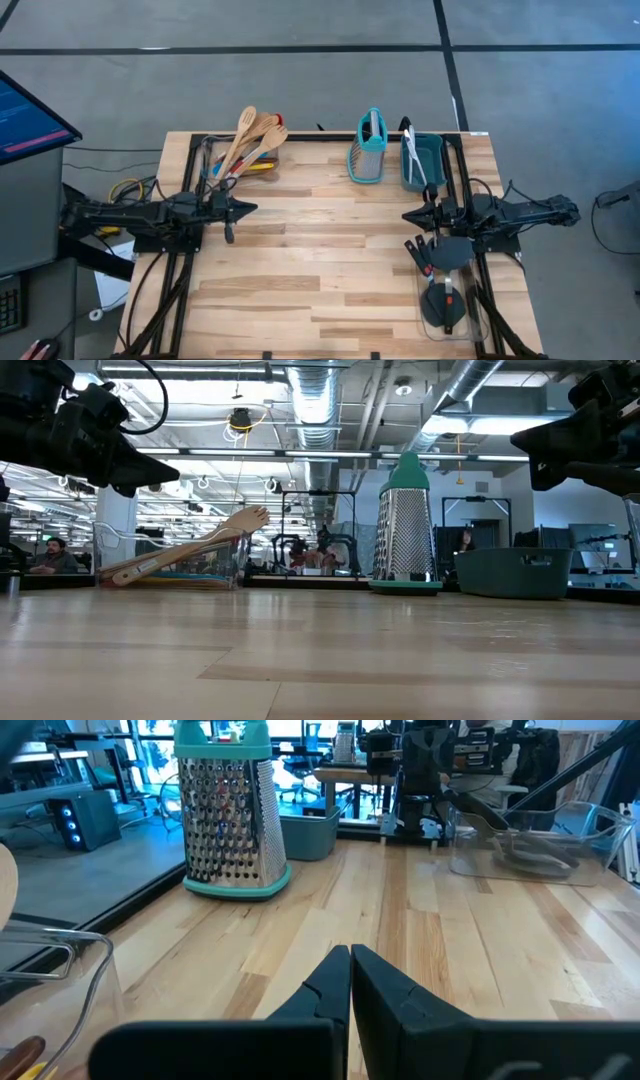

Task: Pick & Place Kitchen Items
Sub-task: Return to Home Position

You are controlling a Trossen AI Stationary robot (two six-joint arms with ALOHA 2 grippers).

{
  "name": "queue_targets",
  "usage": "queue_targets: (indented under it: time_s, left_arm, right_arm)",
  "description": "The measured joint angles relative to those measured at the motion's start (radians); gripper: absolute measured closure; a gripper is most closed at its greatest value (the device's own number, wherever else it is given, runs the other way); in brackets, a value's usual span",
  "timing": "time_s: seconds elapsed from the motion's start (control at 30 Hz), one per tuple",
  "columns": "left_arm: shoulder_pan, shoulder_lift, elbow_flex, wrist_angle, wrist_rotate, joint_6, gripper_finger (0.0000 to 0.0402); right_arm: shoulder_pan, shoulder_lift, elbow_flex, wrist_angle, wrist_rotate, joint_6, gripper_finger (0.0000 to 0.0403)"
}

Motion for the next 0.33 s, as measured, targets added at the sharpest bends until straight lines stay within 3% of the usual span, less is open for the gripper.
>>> queue_targets:
  time_s: [0.33]
  left_arm:
    - [0.000, 0.000, 0.000, 0.007, 0.000, 0.000, 0.0400]
  right_arm:
    - [0.000, 0.000, 0.000, 0.000, 0.000, 0.000, 0.0393]
